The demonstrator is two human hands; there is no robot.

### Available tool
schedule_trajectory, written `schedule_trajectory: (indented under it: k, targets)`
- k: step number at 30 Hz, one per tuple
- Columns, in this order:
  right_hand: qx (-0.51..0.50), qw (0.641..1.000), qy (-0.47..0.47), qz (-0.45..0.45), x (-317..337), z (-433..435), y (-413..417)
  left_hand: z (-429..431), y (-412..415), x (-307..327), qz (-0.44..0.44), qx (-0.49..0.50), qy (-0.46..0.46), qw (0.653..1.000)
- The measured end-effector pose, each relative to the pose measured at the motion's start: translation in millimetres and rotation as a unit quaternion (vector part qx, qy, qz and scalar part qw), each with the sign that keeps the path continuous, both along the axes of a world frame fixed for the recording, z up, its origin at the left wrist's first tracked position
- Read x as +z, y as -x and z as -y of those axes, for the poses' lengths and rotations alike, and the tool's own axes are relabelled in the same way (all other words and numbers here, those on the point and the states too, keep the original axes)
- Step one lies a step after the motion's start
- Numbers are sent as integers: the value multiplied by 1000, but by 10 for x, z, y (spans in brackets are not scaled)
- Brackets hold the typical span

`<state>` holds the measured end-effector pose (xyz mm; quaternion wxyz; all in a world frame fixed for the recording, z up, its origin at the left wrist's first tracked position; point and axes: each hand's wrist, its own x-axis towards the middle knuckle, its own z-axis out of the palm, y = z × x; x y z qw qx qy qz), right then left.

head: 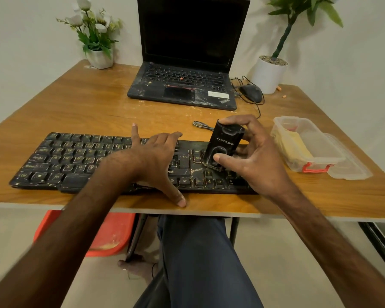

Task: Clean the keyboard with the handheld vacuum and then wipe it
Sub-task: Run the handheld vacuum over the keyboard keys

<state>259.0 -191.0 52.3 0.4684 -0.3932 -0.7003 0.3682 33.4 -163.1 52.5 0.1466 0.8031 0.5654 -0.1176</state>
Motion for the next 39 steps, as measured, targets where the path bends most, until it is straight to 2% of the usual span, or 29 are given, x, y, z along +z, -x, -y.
schedule_trajectory:
  k: [6, 11, 17, 22, 26, 30, 34, 36, 39]
  targets:
    - [1, 997, 59, -57, -1, 9, -18, 2, -8, -20, -8, 7, 3, 1000]
    - [-33, 973, 130, -186, -67, -40, -57, 8, 6, -43, -6, 5, 11, 1000]
    - [-66, 978, 105, -166, -124, -51, -73, 6, 10, -68, -13, -1, 7, 1000]
    - [-34, 996, 19, -85, -87, -7, -11, -5, 4, -71, -21, -5, 3, 1000]
    - [-9, 997, -48, 63, -88, 5, 67, 0, -9, -60, -28, -3, 0, 1000]
    - [-13, 973, -103, 206, 12, -20, -2, 21, -17, -50, -31, -3, -2, 1000]
    - [-7, 941, -101, 324, 180, -115, -98, 26, -26, -31, -35, 0, 0, 999]
    - [14, 938, -92, 334, 212, -152, -110, 26, -31, -24, -37, 2, 0, 999]
    - [33, 973, -7, 228, 180, -208, -104, 34, -33, -15, -42, 3, -2, 999]
